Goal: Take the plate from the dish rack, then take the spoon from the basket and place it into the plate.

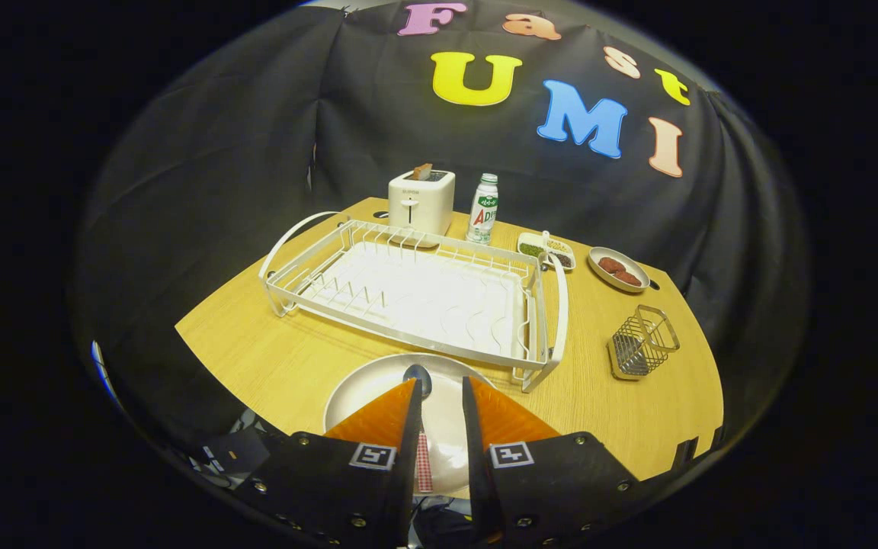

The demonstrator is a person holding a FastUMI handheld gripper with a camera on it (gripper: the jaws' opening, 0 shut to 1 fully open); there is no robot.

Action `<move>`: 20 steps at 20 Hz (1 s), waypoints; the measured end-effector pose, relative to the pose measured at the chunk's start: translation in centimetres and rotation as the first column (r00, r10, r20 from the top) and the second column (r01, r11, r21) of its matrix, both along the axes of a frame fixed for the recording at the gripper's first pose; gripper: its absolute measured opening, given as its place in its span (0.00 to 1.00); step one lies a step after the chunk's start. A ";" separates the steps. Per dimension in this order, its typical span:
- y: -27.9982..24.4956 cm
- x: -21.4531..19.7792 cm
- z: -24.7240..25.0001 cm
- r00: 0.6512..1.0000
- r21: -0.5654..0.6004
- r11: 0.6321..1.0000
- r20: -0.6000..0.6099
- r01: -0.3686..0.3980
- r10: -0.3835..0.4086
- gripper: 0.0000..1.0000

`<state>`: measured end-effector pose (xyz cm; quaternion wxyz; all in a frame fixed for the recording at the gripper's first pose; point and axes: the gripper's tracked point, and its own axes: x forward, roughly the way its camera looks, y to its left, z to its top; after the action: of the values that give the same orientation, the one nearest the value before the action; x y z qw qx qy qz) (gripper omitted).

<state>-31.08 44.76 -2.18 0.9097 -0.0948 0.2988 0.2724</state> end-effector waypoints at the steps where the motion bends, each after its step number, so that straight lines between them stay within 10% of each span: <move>1: -0.1 0.0 0.1 1.000 0.003 1.000 0.000 0.003 -0.003 0.31; 20: -0.9 8.0 9.1 0.977 0.090 0.987 0.153 0.135 -0.148 0.30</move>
<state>-23.08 43.91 6.89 0.9508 -0.0585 0.2200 0.2103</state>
